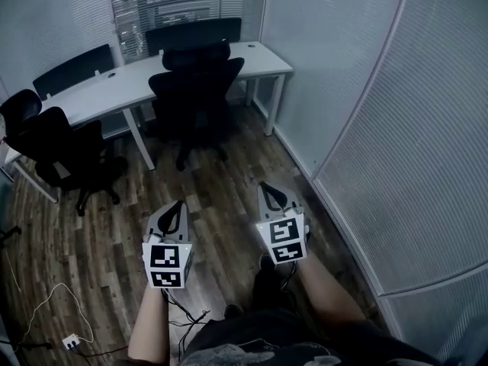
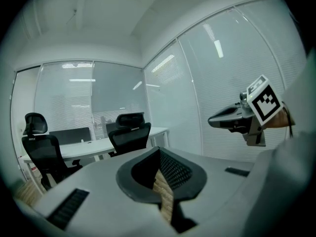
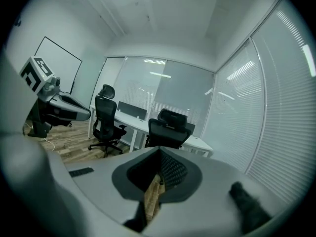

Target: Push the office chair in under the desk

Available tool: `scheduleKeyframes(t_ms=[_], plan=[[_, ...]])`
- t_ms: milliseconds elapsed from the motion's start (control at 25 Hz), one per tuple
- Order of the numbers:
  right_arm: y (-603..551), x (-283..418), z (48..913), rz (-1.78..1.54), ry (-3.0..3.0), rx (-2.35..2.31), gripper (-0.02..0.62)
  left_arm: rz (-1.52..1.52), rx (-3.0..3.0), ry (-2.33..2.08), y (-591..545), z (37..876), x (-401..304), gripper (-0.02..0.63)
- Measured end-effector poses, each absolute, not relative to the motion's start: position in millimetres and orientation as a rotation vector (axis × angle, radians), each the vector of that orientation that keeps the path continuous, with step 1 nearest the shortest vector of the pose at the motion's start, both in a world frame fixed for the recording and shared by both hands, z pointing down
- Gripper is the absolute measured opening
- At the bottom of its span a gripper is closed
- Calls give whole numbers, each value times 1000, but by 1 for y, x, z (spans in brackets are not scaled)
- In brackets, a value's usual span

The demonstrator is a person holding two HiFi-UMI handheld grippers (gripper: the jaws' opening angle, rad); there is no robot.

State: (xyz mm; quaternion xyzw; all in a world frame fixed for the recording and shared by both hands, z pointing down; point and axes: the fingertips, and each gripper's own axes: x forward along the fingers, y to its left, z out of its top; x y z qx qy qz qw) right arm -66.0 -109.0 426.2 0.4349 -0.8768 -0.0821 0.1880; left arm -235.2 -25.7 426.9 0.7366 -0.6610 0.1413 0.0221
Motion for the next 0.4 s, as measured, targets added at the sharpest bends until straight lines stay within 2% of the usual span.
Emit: scheduleKeyframes(t_ms=[400], plan=[[-67, -74, 433, -251, -2486, 1176, 21, 405, 2273, -2065, 17, 430, -235, 14]])
